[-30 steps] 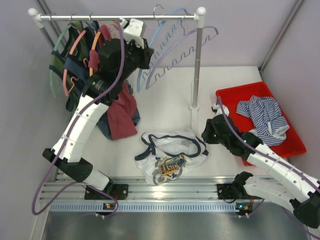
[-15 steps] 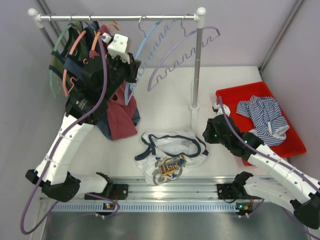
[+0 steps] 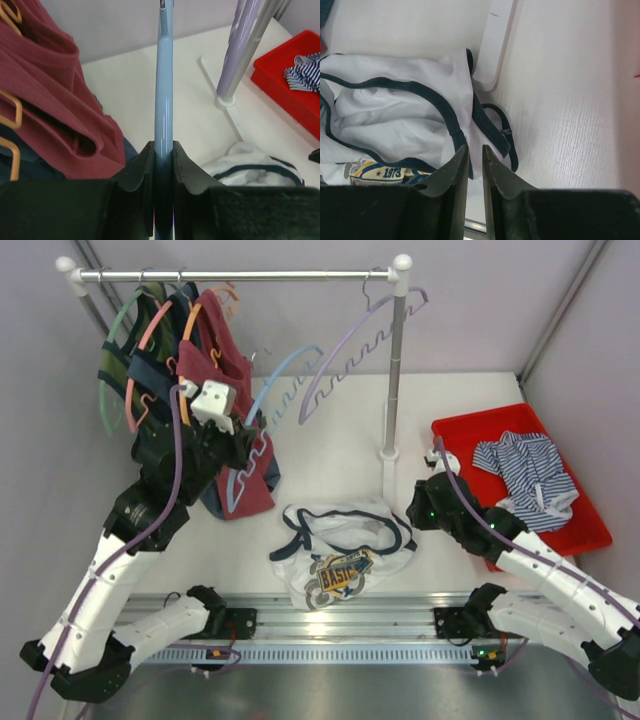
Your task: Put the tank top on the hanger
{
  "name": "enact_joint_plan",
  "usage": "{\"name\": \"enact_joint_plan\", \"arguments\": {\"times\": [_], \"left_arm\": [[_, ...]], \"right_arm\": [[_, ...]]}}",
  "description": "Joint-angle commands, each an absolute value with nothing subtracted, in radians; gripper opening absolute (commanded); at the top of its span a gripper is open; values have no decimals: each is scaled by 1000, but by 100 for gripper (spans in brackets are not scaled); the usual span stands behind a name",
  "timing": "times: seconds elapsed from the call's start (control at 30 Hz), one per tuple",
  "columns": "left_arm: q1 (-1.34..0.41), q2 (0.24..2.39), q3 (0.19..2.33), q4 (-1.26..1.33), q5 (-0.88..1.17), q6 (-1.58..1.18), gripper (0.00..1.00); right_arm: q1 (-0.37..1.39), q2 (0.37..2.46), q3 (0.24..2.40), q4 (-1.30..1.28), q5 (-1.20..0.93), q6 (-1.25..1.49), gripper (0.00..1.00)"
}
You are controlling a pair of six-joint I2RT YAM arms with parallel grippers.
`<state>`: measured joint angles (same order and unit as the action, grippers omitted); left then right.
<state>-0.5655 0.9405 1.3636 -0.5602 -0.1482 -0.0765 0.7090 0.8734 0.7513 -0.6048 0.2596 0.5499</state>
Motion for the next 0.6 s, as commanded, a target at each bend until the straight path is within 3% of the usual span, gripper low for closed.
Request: {"name": "enact_joint_plan", "arguments": {"times": [0.0,0.27,0.57], "left_arm": [[-569,858,1267,-572,-167,-133,0],[-568,672,1103,-724,-51,-167,0],[-571,568,1063,-868,173,-143,0]], "right_arm": [[696,844,723,-583,238,551,17],[698,833,667,-578,224,560,17],[699,825,618,-562,190,566,18]]}}
